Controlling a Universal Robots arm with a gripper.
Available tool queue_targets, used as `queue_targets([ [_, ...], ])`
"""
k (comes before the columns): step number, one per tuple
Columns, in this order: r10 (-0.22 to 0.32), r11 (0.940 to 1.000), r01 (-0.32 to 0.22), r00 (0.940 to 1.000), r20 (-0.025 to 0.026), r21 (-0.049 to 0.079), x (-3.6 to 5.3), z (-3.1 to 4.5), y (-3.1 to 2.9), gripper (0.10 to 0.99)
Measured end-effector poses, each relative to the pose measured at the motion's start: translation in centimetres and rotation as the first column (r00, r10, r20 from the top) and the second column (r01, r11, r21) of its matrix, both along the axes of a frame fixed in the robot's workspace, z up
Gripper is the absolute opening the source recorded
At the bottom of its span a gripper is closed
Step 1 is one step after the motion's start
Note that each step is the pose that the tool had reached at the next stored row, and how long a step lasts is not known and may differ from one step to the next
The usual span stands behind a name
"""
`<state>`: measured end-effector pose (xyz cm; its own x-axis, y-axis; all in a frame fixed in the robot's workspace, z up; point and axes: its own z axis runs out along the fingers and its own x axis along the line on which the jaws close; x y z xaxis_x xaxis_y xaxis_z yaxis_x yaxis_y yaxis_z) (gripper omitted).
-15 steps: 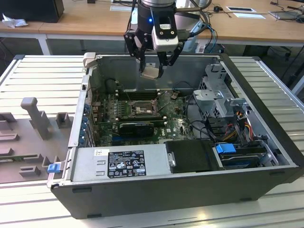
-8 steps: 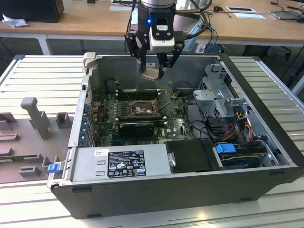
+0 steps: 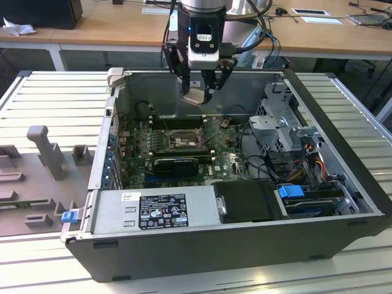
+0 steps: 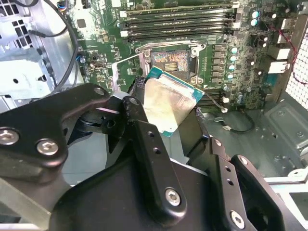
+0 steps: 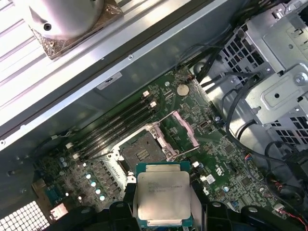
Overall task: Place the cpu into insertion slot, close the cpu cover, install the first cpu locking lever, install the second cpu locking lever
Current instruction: 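Place the cpu into insertion slot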
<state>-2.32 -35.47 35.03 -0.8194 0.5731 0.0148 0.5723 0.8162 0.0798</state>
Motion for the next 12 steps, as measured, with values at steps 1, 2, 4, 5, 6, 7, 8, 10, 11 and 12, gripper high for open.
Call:
queue_targets([
  [1,-0.006,1.0000,0.006,1.0000,0.0000,0.000,0.00,-0.03,0.00,0.529],
  [2,-0.014,0.9999,0.014,0.9999,0.0000,0.000,0.00,-0.07,0.00,0.529],
  [4,-0.053,0.9986,0.053,0.9986,0.0001,0.000,0.00,-0.21,0.00,0.529],
  [5,-0.062,0.9981,0.062,0.9981,0.0000,0.000,0.00,-0.24,0.00,0.529],
  [6,-0.068,0.9977,0.068,0.9977,0.0001,0.000,0.00,-0.25,0.00,0.529],
  [7,-0.074,0.9973,0.074,0.9973,0.0000,0.000,0.00,-0.27,0.00,0.529],
  [8,-0.080,0.9968,0.080,0.9968,0.0000,0.000,0.00,-0.29,0.00,0.529],
  [10,-0.090,0.9959,0.090,0.9959,0.0000,0.000,0.00,-0.32,0.00,0.529],
  [11,-0.095,0.9955,0.095,0.9955,0.0000,0.000,0.00,-0.34,0.00,0.529],
  [12,-0.100,0.9950,0.100,0.9950,0.0000,0.000,0.00,-0.35,0.00,0.529],
])
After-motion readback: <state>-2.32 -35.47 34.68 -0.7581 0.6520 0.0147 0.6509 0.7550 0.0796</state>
